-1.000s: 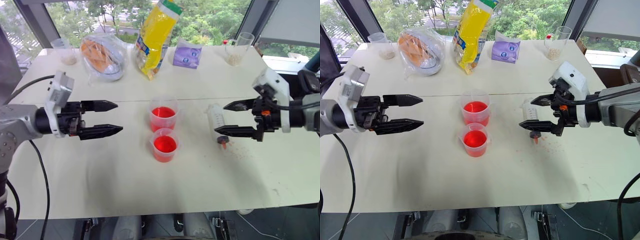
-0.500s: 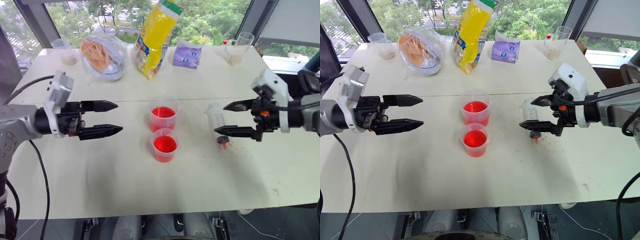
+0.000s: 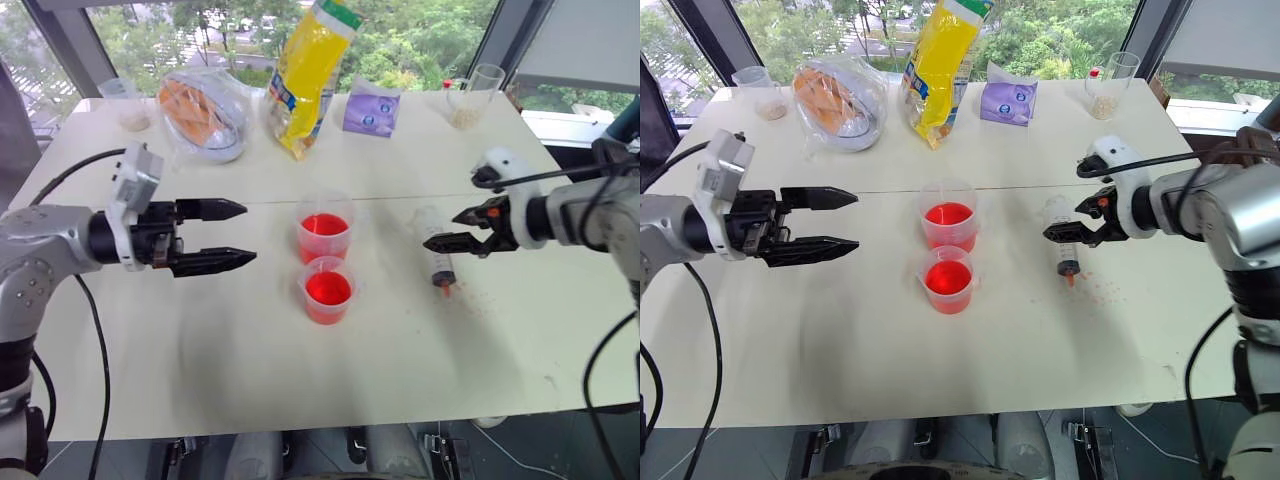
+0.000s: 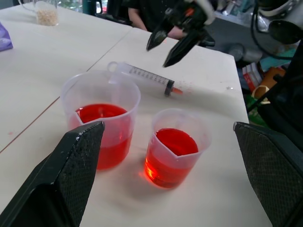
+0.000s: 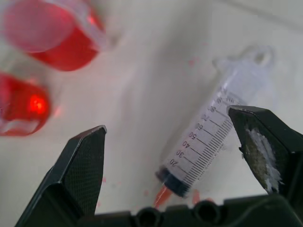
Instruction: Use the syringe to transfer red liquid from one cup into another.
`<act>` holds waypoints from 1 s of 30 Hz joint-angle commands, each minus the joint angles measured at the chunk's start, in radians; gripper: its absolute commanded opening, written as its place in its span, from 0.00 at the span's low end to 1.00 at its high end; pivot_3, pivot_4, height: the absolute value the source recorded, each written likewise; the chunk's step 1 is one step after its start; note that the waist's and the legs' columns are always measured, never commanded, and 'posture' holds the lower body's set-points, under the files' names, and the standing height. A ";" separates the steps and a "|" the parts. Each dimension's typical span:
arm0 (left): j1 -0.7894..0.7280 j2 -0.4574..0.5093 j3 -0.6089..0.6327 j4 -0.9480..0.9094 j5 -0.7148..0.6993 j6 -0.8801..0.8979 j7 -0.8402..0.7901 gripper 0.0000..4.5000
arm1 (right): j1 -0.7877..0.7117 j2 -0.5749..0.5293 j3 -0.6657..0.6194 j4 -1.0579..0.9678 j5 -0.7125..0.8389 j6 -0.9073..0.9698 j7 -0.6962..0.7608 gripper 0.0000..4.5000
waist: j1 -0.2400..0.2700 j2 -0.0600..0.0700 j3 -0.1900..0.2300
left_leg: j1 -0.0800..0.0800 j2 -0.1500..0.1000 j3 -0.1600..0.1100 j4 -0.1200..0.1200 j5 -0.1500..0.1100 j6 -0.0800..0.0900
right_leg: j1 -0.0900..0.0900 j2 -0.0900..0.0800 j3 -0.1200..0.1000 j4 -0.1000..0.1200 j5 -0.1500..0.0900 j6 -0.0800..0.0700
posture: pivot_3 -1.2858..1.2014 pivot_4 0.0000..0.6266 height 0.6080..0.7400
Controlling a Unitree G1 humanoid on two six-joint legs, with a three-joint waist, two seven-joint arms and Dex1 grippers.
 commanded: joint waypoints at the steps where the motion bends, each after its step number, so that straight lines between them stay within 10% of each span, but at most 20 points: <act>1: -0.007 -0.005 0.011 -0.027 0.004 -0.019 0.006 1.00 | -0.086 0.079 -0.011 0.142 -0.065 0.070 -0.078 0.99 | 0.000 0.000 0.000 | 0.000 0.000 0.000 0.000 0.000 0.000 | 0.000 0.000 0.000 0.000 0.000 0.000 | 0.52 0.24 1.00; 19: 0.078 -0.029 0.064 -0.129 -0.045 0.002 0.110 1.00 | -0.215 0.316 0.104 0.576 -0.296 -0.013 -0.150 0.99 | -0.002 0.000 0.000 | 0.000 -0.001 0.000 0.000 0.000 0.000 | 0.000 0.000 0.000 0.001 0.000 0.000 | 0.52 0.24 1.00; 26: 0.089 -0.030 0.066 -0.138 -0.052 -0.003 0.130 1.00 | -0.203 0.332 0.116 0.562 -0.323 -0.006 -0.120 0.36 | -0.005 0.000 0.000 | 0.000 0.000 0.000 0.000 0.000 0.000 | 0.000 0.001 0.000 0.001 0.000 0.000 | 0.52 0.24 1.00; 30: 0.076 -0.027 0.060 -0.123 -0.046 -0.010 0.126 1.00 | -0.209 0.322 0.089 0.522 -0.322 0.028 -0.116 0.31 | -0.004 0.000 0.000 | 0.001 0.000 0.000 0.000 0.000 0.000 | 0.001 0.001 0.000 0.001 0.000 0.000 | 0.52 0.24 1.00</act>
